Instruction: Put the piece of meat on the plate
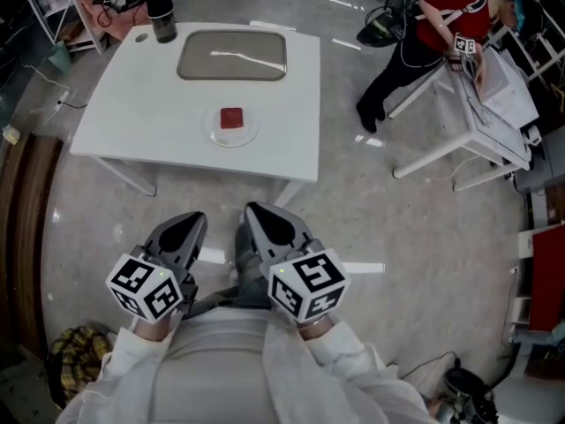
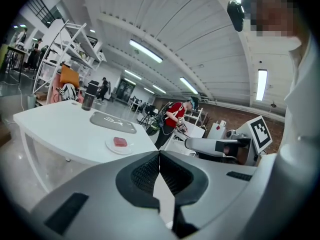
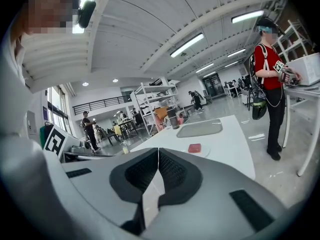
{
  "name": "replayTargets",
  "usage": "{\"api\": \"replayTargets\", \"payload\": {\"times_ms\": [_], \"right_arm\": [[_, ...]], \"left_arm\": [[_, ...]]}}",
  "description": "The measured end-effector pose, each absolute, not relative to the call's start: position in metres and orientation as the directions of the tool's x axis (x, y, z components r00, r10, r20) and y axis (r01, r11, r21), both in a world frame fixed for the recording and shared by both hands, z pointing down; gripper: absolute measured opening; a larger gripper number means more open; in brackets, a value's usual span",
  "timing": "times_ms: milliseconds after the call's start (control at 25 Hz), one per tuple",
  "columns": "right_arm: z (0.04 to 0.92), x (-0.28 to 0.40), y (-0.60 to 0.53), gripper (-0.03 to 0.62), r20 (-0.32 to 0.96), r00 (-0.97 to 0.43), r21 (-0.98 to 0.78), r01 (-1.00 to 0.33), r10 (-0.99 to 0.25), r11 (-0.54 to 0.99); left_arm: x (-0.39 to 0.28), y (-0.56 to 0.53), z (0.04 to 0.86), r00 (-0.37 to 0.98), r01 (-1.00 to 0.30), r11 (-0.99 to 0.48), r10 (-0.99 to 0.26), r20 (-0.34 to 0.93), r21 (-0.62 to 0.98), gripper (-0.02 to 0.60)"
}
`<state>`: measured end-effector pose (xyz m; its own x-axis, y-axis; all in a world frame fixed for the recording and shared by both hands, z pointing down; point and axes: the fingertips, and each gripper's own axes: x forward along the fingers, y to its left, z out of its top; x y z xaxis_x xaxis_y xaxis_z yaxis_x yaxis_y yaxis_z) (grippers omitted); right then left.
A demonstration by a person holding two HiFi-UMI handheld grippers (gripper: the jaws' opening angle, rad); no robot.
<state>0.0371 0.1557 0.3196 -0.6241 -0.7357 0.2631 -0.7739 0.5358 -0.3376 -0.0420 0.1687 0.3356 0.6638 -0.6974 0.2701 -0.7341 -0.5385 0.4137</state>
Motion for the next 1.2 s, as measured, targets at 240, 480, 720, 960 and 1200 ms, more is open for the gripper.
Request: {"api": "replayTargets", "payload": {"times_ms": [240, 480, 720, 960, 1200], "right_arm": [[0.323, 0.037, 0.113, 0.015, 0.263, -0.654, -0.354, -0.749, -0.71, 0.56], [0.319, 0.039, 0.043, 0.015, 0.268, -0.664, -0.332, -0.744, -0.698, 0.58], [0.318, 0.05, -0.017, 0.015, 0.271, -0.673, -0.344, -0.735, -0.688, 0.584], [0.326, 0.057, -0.065, 0.015, 0.289, -0.691, -0.355, -0.72, -0.662, 0.596], [0.332, 0.061, -0.1, 0.015, 0.302, -0.716, -0.354, -0.697, -0.629, 0.623]], "left_arm": [[-0.038, 0.122, 0.338, 0.649, -0.748, -0.526, -0.708, 0.28, 0.405, 0.009], [-0.039, 0.057, 0.336, 0.636, -0.76, -0.518, -0.714, 0.291, 0.392, 0.009], [-0.042, -0.004, 0.336, 0.597, -0.789, -0.474, -0.744, 0.302, 0.392, 0.009], [-0.038, -0.053, 0.342, 0.569, -0.809, -0.444, -0.755, 0.326, 0.385, 0.009], [-0.033, -0.084, 0.35, 0.539, -0.826, -0.406, -0.772, 0.337, 0.39, 0.009]]}}
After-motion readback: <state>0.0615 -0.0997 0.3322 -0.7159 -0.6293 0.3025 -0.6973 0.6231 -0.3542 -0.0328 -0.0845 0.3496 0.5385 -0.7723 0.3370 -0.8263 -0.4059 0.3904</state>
